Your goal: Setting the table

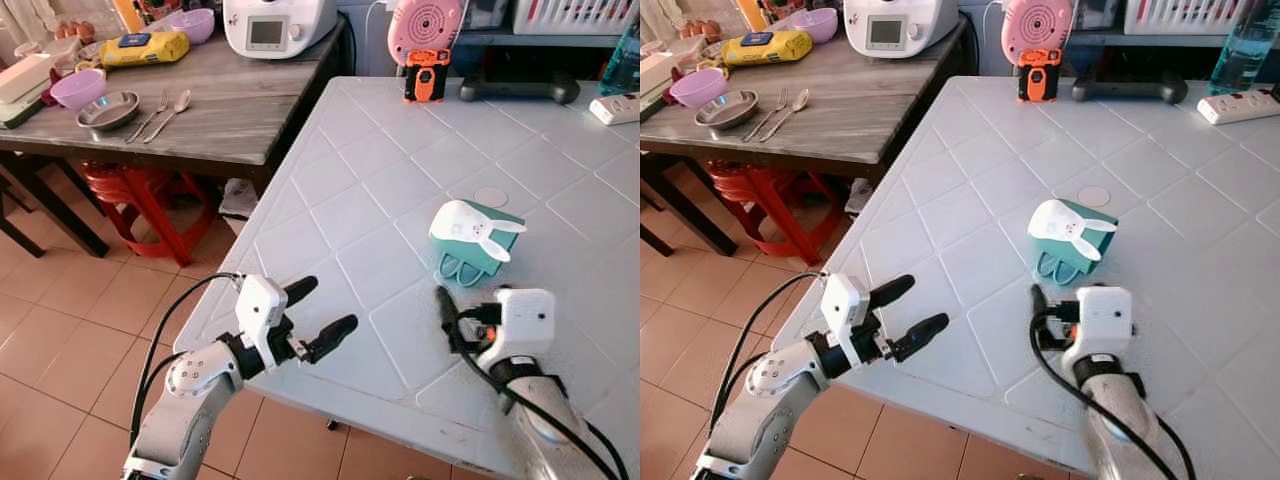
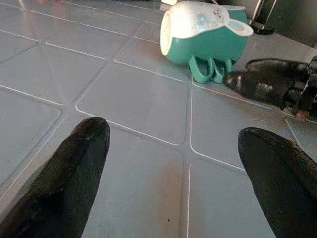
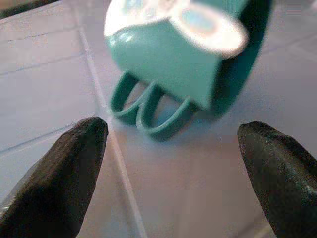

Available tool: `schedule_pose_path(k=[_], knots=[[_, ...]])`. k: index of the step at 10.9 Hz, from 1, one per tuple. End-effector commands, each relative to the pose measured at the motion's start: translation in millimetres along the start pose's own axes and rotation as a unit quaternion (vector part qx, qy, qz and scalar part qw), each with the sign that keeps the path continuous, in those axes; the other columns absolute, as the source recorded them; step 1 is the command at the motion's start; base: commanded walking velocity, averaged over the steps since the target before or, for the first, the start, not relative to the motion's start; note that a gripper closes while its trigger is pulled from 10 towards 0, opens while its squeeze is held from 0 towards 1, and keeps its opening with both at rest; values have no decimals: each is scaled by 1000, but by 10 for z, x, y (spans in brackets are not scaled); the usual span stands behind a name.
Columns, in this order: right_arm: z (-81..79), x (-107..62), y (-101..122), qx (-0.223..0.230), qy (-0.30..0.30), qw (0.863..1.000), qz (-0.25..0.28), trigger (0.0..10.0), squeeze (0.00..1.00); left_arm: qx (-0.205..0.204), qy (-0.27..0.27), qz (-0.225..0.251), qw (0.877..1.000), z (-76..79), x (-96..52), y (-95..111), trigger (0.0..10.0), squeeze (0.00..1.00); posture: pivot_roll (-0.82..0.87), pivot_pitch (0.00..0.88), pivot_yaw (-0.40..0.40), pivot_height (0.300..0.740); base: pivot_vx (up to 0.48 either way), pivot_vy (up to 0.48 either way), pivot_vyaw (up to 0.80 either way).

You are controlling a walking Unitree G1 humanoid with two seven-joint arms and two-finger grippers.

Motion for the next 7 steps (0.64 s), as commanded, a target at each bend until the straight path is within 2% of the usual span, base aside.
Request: schedule_pose_path(k=[1,3,7], knots=[[-22,-34,80,-15,-5,1000,22,10000,0,6,7,-10,1000,-47,-43,-36,10000,0,-160,127,154,740,0,0,0],[22,-46,138,-46,-18,998,41,10000,0,5,7,-9,1000,-44,-33,-42,10000,0,-163,127,157,740,0,0,0],[-8,201,307,-59,9,996,61,10000,0,8,5,-5,1000,-28,1,3,10000,0,-159,128,152,740,0,0,0]])
Point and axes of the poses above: a point about 5 cm out from each wrist's last joint towards the gripper, its own x axis pointing out of the wrist towards the gripper, its own y axis along the axis of the wrist's last joint, z = x × y, the point moved 4 cm from there along x, pointing out of the wrist towards the gripper, and after that the axes turned 10 degrees about x, right-handed, at the moved point
